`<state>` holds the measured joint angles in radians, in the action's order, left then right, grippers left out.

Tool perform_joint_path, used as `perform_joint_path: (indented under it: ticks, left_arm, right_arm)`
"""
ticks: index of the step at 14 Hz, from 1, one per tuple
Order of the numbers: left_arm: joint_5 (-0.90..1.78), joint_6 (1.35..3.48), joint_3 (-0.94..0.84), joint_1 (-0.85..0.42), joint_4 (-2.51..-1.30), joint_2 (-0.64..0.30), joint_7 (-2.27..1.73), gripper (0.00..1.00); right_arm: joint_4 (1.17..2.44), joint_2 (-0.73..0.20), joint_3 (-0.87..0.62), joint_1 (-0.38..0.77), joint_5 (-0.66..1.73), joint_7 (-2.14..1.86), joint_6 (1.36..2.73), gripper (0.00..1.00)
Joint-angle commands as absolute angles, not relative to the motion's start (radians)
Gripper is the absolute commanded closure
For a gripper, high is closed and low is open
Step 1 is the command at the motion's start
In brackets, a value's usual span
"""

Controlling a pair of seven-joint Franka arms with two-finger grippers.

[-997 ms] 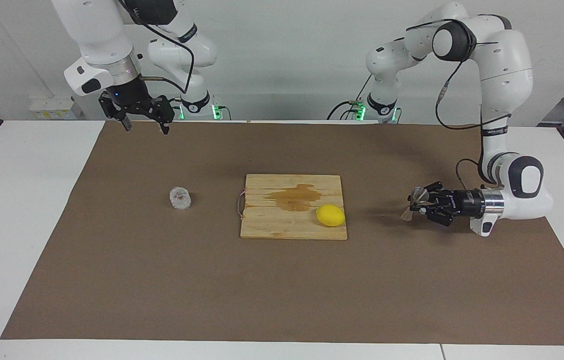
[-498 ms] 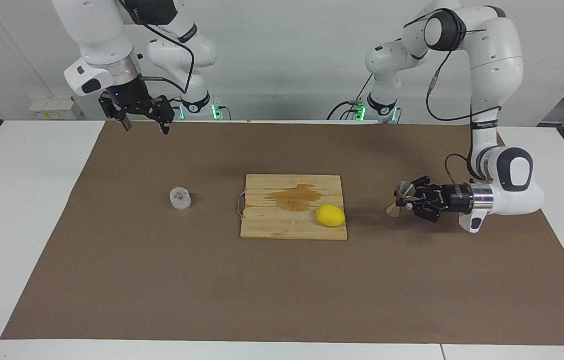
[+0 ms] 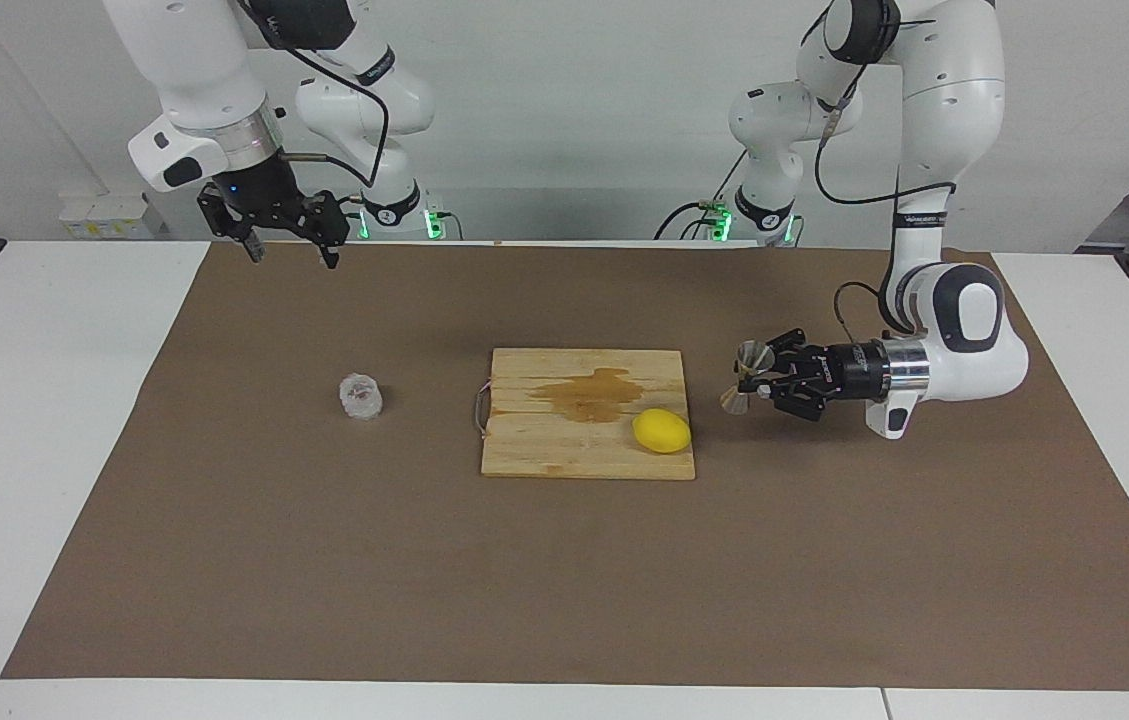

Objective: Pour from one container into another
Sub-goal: 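Carry the metal cup over the wooden board with the left gripper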

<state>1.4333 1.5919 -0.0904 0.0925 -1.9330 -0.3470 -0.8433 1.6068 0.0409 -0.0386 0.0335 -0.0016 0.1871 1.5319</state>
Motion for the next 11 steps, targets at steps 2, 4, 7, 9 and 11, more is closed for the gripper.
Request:
perform_joint_path:
  ticks: [2,4,7,9,11]
  left_arm:
    - [1.514,1.69,-0.075,0.0,-2.008,-0.272,-0.819,1.0]
    - [1.541,1.744,-0.075,-0.055,-2.025,-0.259,-0.816,1.0]
    - [1.629,1.785,-0.075,-0.101,-2.104,-0.23,-0.723,1.0]
    - [1.672,1.79,-0.075,-0.109,-2.146,-0.229,-0.664,1.0]
    - [1.761,1.798,-0.075,-0.135,-2.201,-0.213,-0.608,1.0]
  right_arm:
    - [1.631,0.061,-0.035,0.028,0.021,0.181,1.532,0.0]
    - [1.631,0.061,-0.035,0.028,0.023,0.181,1.532,0.0]
    - [1.631,0.061,-0.035,0.028,0.021,0.181,1.532,0.0]
    - [1.631,0.061,-0.035,0.028,0.023,0.181,1.532,0.0]
    - [1.631,0.061,-0.035,0.028,0.023,0.181,1.532,0.0]
